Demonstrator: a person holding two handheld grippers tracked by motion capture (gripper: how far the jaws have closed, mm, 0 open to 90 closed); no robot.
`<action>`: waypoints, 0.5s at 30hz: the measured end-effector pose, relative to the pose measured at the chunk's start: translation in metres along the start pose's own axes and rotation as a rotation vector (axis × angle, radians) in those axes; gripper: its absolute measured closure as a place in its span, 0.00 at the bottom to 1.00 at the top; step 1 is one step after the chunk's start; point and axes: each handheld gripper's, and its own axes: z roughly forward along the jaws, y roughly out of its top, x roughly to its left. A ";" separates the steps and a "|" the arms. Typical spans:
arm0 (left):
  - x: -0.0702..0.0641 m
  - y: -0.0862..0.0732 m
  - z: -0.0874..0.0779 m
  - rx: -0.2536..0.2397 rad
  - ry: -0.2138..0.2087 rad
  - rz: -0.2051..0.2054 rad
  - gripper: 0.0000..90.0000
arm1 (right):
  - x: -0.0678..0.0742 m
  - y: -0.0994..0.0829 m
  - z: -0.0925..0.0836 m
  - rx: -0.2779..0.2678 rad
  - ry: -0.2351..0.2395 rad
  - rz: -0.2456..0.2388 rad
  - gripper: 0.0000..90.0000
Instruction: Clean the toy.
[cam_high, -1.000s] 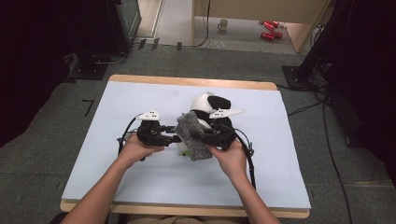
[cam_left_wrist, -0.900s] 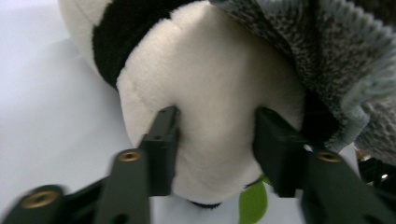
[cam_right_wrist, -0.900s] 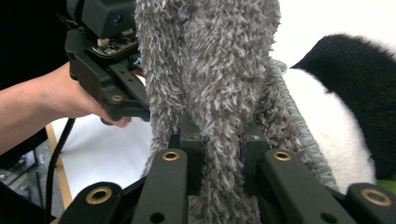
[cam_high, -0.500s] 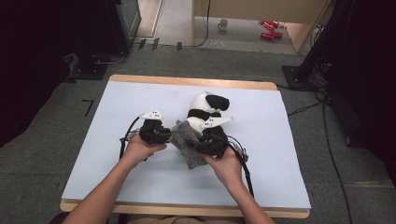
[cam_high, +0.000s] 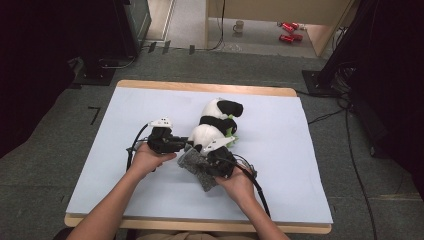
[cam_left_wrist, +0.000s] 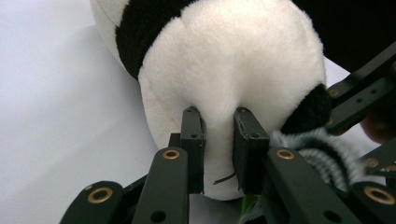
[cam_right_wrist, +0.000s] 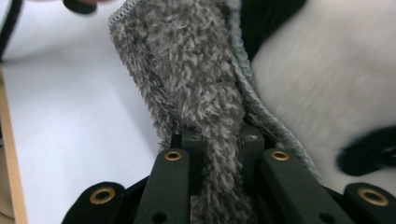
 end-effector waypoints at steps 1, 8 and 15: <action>0.000 0.000 0.000 0.000 0.000 -0.001 0.85 | 0.000 -0.001 0.002 0.009 0.002 0.001 0.88; 0.001 0.000 -0.001 -0.003 -0.001 -0.003 0.85 | -0.004 -0.009 0.018 0.075 0.019 0.024 0.88; 0.000 0.000 -0.002 -0.005 0.013 0.013 0.85 | -0.003 -0.003 0.013 0.091 0.048 0.021 0.87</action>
